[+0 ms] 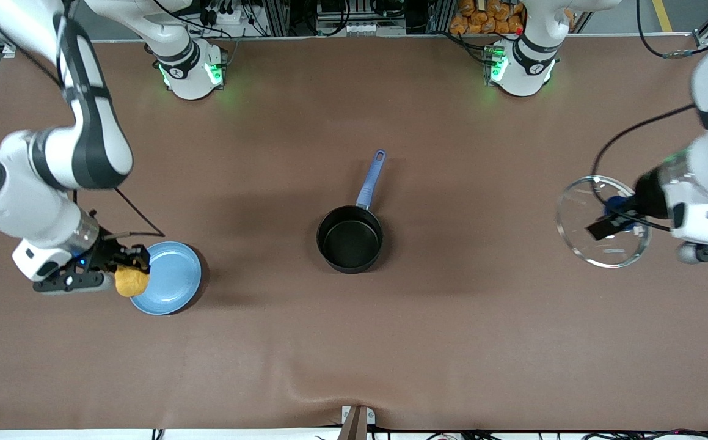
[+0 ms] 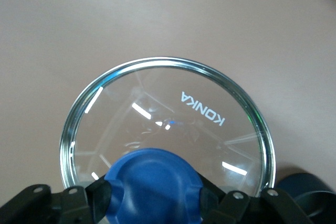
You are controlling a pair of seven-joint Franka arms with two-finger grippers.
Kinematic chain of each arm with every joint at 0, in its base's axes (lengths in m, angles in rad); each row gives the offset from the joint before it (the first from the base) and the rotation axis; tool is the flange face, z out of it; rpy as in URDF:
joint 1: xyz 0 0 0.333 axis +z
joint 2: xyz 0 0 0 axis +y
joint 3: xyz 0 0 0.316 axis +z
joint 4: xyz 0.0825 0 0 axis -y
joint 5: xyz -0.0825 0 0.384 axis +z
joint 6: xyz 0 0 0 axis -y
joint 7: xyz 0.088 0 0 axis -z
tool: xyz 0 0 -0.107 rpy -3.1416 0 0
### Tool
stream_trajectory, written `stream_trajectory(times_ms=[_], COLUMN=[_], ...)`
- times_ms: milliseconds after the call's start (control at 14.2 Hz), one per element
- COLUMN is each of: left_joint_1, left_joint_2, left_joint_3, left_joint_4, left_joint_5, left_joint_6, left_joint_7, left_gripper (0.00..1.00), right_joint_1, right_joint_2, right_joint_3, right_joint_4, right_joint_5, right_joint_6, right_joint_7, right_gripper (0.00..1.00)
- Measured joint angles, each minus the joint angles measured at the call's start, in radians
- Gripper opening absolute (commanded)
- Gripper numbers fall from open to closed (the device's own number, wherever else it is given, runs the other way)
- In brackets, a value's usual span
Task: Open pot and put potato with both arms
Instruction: 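Lift the glass lid aside with the left gripper while the right gripper lifts the potato, then lower the lid with the left gripper while the right gripper carries the potato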
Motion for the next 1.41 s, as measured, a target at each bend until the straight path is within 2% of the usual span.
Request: stream_trajectory(times_ms=[282,423,634,845,1127,1268,1408], left_joint_1=[0.153,0.199,0.213,0.212,0.209,0.208,0.207], left_joint_2=[-0.009,-0.01,-0.014,-0.034,-0.06,-0.06,-0.054], left_joint_3=[0.0,0.0,-0.001,-0.007,-0.012,-0.019,-0.024], left_joint_4=[-0.116,-0.199,-0.353,-0.525,-0.735,-0.826,-0.891], left_joint_5=[0.0,-0.001,-0.001,-0.001,0.004,0.03,0.046], left_joint_6=[0.056,0.141,0.331,0.53,0.799,0.932,1.012], left_joint_7=[0.226,0.285,0.313,0.314,0.317,0.319,0.319], left_gripper=[0.0,0.0,0.0,0.0,0.0,0.0,0.0], right_joint_1=[0.19,0.303,0.428,0.513,0.583,0.609,0.63], right_joint_2=[-0.024,-0.023,0.007,0.089,0.234,0.299,0.356], right_joint_3=[0.006,0.009,0.01,0.009,0.008,0.007,0.007], right_joint_4=[0.003,0.018,0.053,0.089,0.218,0.27,0.296], right_joint_5=[-0.002,-0.028,-0.09,-0.099,-0.1,-0.101,-0.105], right_joint_6=[-0.023,-0.021,-0.021,-0.009,0.002,0.013,0.063], right_joint_7=[0.328,0.513,0.701,0.799,0.896,0.926,0.941], right_gripper=[0.0,0.0,0.0,0.0,0.0,0.0,0.0])
